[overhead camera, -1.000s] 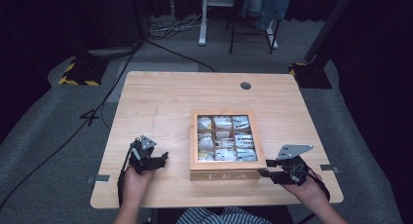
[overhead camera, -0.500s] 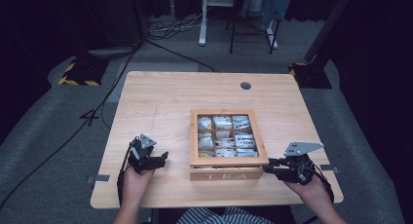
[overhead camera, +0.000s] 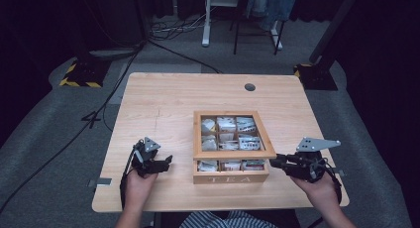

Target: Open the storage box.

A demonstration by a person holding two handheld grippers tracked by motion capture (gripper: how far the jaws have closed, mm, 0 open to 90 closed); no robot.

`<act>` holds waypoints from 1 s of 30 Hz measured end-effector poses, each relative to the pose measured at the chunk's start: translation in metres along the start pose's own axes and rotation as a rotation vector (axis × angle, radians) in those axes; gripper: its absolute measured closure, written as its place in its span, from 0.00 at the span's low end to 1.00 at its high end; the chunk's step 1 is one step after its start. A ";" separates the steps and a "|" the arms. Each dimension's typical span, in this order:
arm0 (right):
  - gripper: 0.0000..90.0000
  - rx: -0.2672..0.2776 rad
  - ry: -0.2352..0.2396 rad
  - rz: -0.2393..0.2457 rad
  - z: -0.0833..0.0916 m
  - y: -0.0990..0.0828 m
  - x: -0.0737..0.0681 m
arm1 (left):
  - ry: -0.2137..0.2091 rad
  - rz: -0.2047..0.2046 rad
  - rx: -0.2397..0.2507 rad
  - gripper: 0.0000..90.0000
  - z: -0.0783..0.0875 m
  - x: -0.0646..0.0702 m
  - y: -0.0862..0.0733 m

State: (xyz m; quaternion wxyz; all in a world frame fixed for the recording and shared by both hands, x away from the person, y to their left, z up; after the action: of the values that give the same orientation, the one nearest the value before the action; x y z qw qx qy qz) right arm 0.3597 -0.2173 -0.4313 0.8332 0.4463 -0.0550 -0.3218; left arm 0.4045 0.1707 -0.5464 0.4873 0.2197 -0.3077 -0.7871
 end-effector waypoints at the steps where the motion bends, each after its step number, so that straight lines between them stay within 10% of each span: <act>1: 0.81 0.004 -0.007 -0.004 0.000 0.002 0.000 | 0.001 -0.003 -0.003 0.26 0.000 0.000 0.000; 30: 0.77 0.108 -0.183 0.014 0.015 0.049 0.013 | 0.013 -0.029 -0.051 0.28 -0.011 0.002 -0.004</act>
State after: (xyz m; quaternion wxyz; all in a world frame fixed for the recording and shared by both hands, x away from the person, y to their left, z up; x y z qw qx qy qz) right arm 0.3879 -0.2161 -0.3867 0.8016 0.4589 -0.1513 -0.3519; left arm 0.4077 0.1672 -0.5570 0.4832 0.2166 -0.2811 -0.8004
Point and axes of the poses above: each handheld gripper's, and its own axes: z roughly backward along the jaws, y roughly out of its top, x roughly to its right, the point moved 8 cm from there along -z, roughly forward along the jaws, and after that the axes turned 5 degrees about y, right-handed, at the moved point
